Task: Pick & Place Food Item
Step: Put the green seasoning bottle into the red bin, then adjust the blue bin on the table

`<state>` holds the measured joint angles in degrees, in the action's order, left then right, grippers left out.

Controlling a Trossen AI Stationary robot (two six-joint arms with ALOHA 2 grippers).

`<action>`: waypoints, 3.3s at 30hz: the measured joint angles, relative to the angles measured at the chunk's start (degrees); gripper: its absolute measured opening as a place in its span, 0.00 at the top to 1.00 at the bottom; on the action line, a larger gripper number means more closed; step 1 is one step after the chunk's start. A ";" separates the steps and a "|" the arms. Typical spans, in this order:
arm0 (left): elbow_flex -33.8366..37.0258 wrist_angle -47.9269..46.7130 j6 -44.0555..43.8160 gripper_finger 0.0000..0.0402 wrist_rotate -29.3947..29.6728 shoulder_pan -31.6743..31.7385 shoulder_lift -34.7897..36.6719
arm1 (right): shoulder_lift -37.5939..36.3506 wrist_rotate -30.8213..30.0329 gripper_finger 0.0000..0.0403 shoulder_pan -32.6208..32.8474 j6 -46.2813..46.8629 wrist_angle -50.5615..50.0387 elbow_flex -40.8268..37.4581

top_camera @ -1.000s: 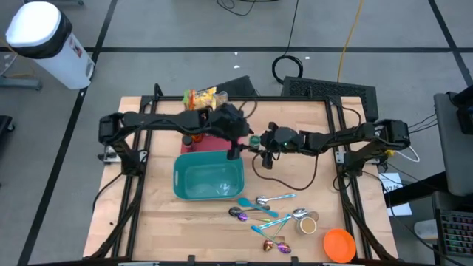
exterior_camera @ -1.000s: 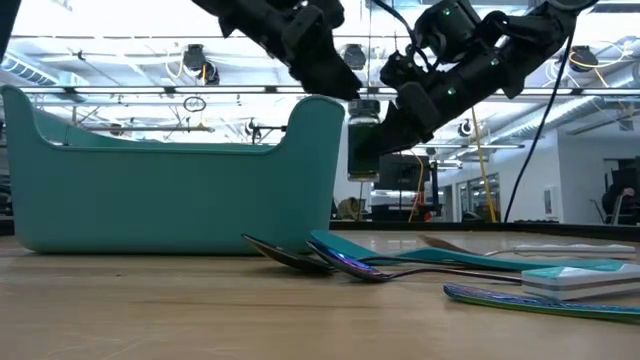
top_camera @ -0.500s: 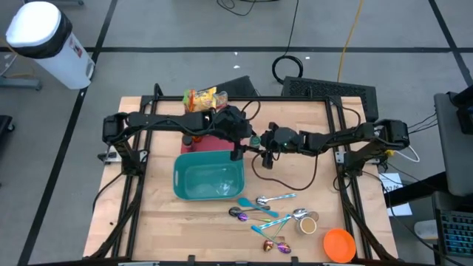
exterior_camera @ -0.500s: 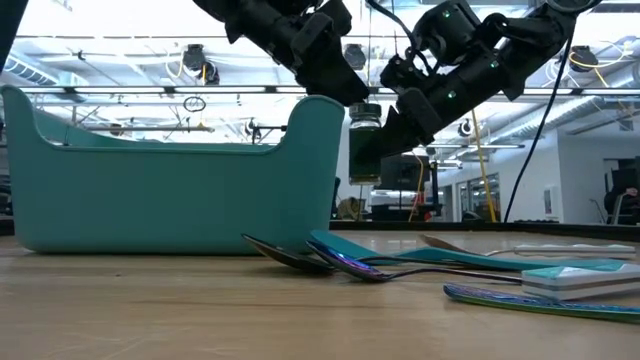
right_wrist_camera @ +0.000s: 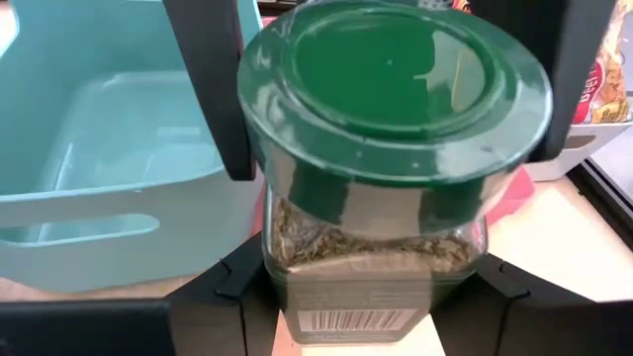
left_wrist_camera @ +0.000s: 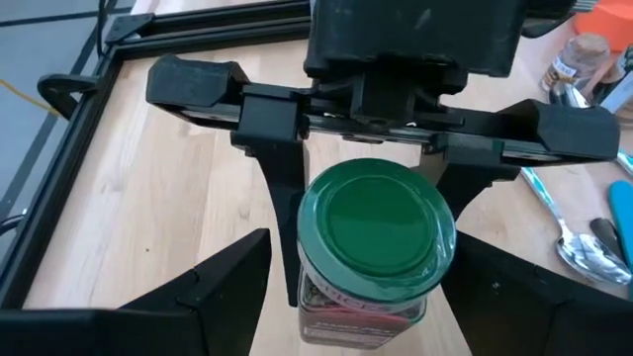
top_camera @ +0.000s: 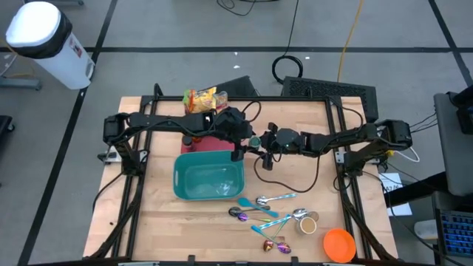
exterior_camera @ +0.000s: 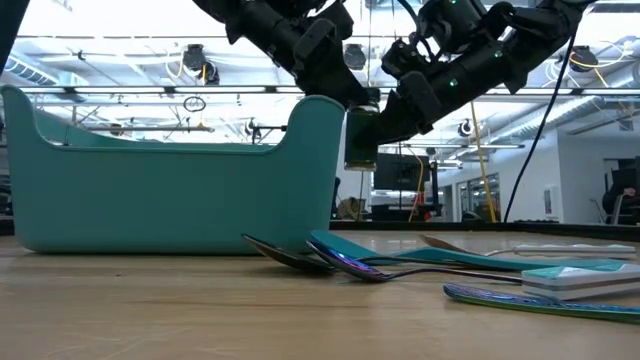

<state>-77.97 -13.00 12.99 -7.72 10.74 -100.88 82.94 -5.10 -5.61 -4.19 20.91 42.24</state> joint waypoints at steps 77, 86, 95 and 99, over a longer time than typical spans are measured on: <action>56.02 23.02 -22.73 0.09 17.52 8.25 38.27 | -15.65 -3.87 0.02 0.00 4.88 -3.19 -5.88; 55.97 25.72 -23.17 0.21 15.45 8.15 38.34 | -15.65 -3.87 0.02 0.00 4.88 -3.21 -5.87; 49.80 18.96 -20.74 0.21 15.75 5.01 43.53 | -15.65 -3.85 0.02 0.00 4.96 -3.46 -5.88; 42.25 3.52 -19.55 0.20 18.69 1.99 46.62 | -15.63 -3.85 0.02 0.00 4.98 -3.60 -5.88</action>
<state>-35.72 -9.48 -6.56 10.97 12.74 -54.26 67.31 -8.95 -5.61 0.78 17.31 36.36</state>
